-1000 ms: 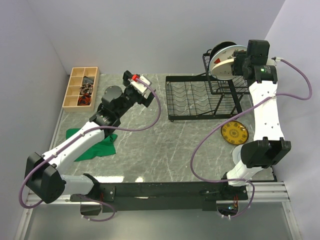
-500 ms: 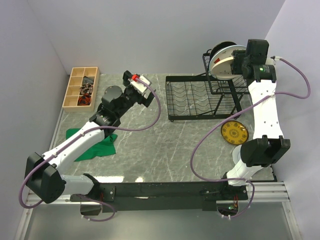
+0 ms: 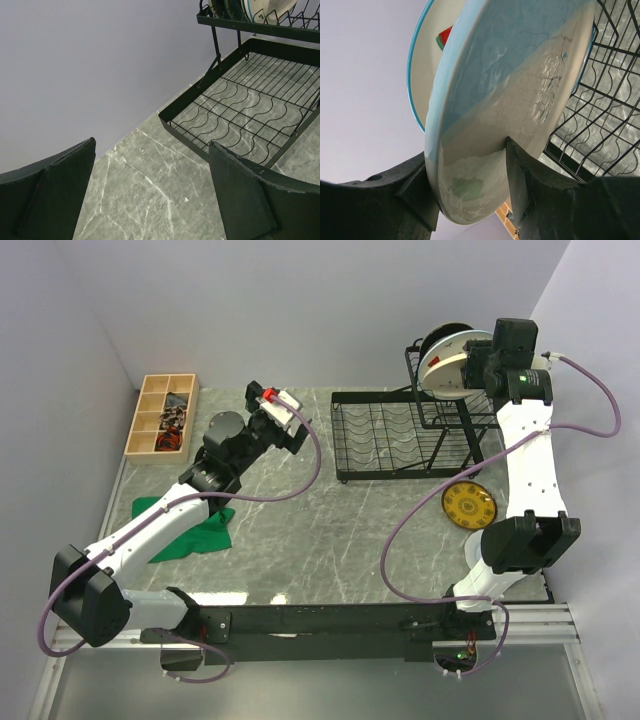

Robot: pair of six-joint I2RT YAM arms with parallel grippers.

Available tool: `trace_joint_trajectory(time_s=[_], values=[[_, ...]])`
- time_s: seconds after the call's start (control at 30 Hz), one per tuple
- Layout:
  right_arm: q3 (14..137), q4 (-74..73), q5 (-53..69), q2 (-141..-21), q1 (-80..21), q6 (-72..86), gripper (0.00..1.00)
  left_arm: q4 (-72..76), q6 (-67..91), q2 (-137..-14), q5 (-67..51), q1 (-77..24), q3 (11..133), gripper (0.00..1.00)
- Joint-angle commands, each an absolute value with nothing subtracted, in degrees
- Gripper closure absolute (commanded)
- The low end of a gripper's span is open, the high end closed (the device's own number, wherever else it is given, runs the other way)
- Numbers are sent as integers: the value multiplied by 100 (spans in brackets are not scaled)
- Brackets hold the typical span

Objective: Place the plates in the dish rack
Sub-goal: Insert the plate into the dish rack

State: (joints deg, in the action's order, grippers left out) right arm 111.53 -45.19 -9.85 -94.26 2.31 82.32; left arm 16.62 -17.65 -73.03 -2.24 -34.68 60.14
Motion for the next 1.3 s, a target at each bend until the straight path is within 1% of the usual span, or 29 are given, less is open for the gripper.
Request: trace_joint_trajectory(time_s=[0.0, 0.63, 1.0, 1.27], values=[[11189, -4148, -984, -9202, 255, 8235, 45, 1960, -1644, -7207, -211, -3445, 6144, 1], [11382, -4026, -967, -9106, 185, 8157, 45, 1986, -1573, -7101, -193, -3445, 6003, 0], [11197, -4017, -993, -9053, 228, 8165, 47, 1960, -1582, -7146, -229, -3445, 6056, 1], [11478, -3903, -976, -9158, 237, 8104, 48, 1951, -1573, -7146, -237, -3445, 6056, 1]])
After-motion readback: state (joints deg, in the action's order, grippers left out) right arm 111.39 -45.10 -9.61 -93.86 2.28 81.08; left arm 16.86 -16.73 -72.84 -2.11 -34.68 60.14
